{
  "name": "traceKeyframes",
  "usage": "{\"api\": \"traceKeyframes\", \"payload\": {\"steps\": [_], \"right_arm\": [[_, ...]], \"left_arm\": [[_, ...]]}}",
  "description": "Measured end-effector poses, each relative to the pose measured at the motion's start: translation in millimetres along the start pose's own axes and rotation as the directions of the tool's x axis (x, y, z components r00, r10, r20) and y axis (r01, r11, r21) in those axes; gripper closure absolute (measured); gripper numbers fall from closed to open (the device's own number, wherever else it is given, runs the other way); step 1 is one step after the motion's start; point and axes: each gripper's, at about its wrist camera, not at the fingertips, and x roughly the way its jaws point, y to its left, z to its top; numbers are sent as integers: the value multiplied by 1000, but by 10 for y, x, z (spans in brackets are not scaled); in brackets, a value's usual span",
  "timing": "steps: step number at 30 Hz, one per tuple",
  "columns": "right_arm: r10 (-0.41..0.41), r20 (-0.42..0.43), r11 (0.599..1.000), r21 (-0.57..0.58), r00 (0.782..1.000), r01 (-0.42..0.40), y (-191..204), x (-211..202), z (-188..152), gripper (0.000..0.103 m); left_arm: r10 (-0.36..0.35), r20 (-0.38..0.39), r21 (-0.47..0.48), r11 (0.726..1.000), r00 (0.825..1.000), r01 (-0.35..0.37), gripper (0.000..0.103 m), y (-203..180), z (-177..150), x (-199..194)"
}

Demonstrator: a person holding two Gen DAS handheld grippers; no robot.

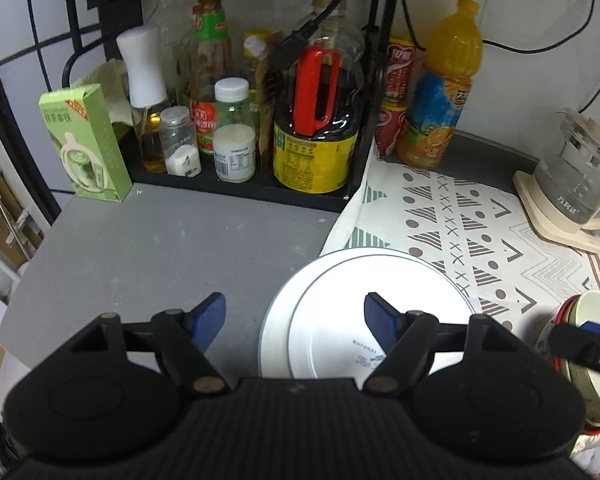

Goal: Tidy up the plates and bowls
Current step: 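Move both open tools toward the red bowl stack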

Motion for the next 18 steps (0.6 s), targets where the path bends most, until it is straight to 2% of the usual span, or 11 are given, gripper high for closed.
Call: {"api": "traceKeyframes", "payload": {"steps": [5,18], "right_arm": [[-23,44,1000,9,999,23,-100,-198,17,0],[-92,88,994,66,992,86,-335,-549,-82,0]], "left_arm": [[-27,0,16,1000,1000,27,29,-84,-29,-81],[-124,22,29,992,992,123,29,-325,-140,-223]]}}
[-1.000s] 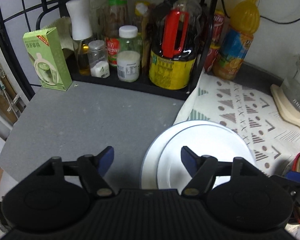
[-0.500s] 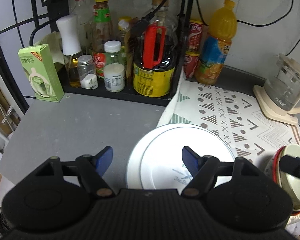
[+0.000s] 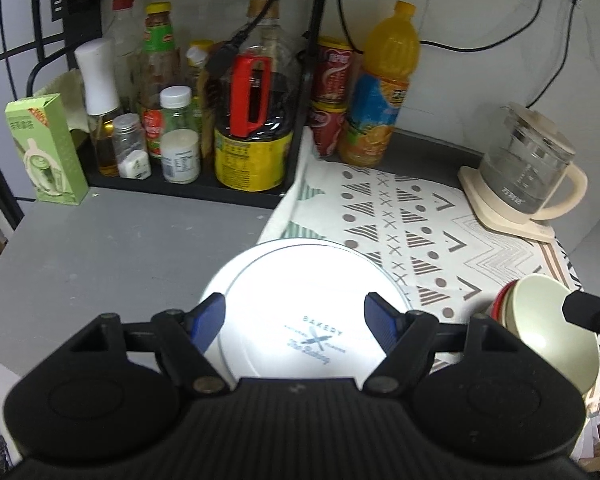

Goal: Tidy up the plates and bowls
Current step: 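Move both open tools toward the red bowl stack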

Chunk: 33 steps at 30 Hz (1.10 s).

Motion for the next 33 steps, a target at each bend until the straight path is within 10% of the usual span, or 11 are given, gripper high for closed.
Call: {"api": "traceKeyframes", "payload": {"steps": [33], "right_arm": [[-199,64,967,176,978,185,-812,-583,-265,0]], "left_arm": [[-278,-98,157,944,956,291,30,-1155,-67,169]]}}
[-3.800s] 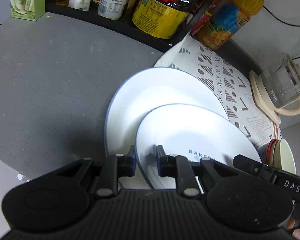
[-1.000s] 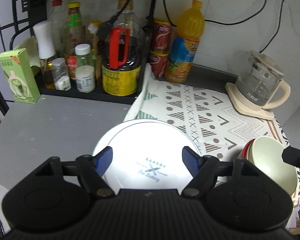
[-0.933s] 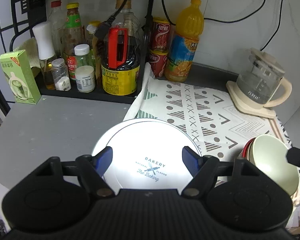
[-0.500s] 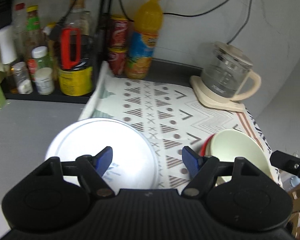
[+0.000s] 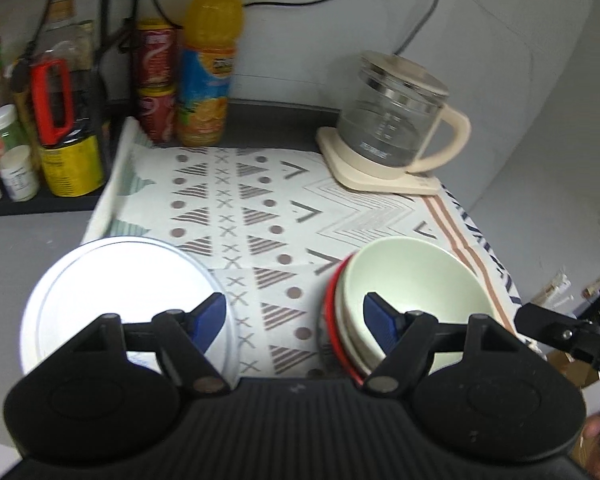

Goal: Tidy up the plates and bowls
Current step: 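Move both open tools toward the red bowl stack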

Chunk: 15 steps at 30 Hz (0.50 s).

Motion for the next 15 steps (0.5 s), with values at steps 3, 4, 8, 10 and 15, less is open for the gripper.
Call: {"api": "traceKeyframes", "payload": {"steps": [3,4,8,10,15], "right_arm": [[-16,-5,1000,8,1000,16,-54,0,-8,0],[-22,-8,1000,11,1000,22,-71,2,-11,0],[-41,-18,999,28,999,41,-145,15,-26,0],[-46,-26,998,42,999,47,-185,31,-36,0],[-62,-53,996,67,997,66,-263,102,-64,0]], "left_arm": [[-20,-26,4,1000,999,20,32,-55,7,76],[-26,-34,4,1000,999,26,32,-73,5,102],[-40,-53,16,999,998,41,33,-138,-14,174],[-48,-67,21,999,997,50,34,-165,-20,223],[-62,-100,32,997,993,65,35,-212,-28,341]]}}
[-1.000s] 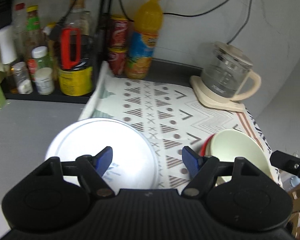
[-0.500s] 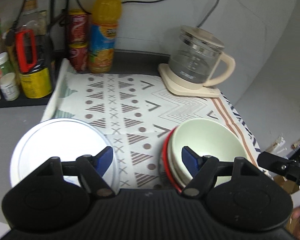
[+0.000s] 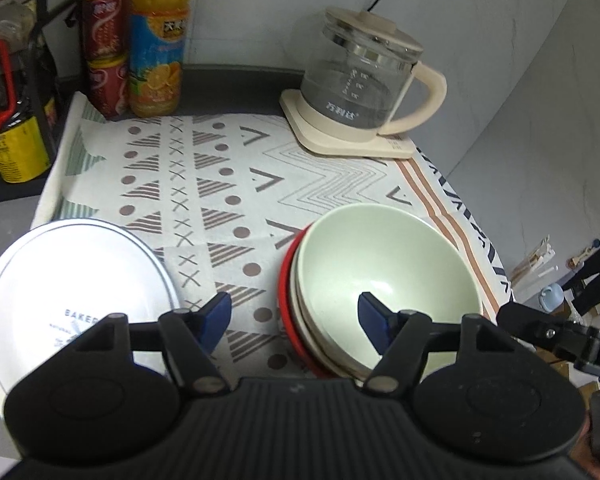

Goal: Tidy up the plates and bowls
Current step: 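Move both open tools toward the red bowl stack, then grip the rim of the red bowl stack with both tools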

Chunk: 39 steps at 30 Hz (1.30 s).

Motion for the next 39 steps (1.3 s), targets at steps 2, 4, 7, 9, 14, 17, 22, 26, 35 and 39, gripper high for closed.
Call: {"api": "traceKeyframes", "payload": {"steps": [2,4,7,9,14,17,22,26,35,39], "right_arm": [[-3,-13,1000,9,1000,3,-27,35,-2,0],[-6,-27,1000,15,1000,6,-46,73,-6,0],[-10,-46,1000,27,999,12,-85,136,-14,0],[-13,-60,999,34,998,15,-103,181,-20,0],[-7,-87,999,49,996,11,-138,283,-17,0],[-4,-104,998,58,995,10,-164,347,-7,0],[4,-138,997,78,990,7,-209,480,16,1],[3,-164,996,88,986,11,-237,587,12,5],[58,-235,985,174,970,-16,-323,772,-31,11],[42,-266,987,160,963,1,-308,861,-56,19]], "left_arm": [[-3,-14,4,1000,1000,3,35,-12,12,63],[-11,-30,6,1000,999,11,37,-19,19,128],[-23,-54,-2,1000,998,23,40,-14,25,226],[-34,-69,-5,999,997,34,41,-9,30,276],[-36,-90,-11,999,995,35,42,0,37,396],[-41,-108,-26,999,993,38,42,22,39,474],[-50,-145,-48,998,988,43,42,50,39,595],[-51,-167,-48,998,985,44,42,59,51,674],[-90,-220,-115,991,971,66,60,177,20,824],[-109,-238,-130,988,965,80,61,211,10,862]]}}
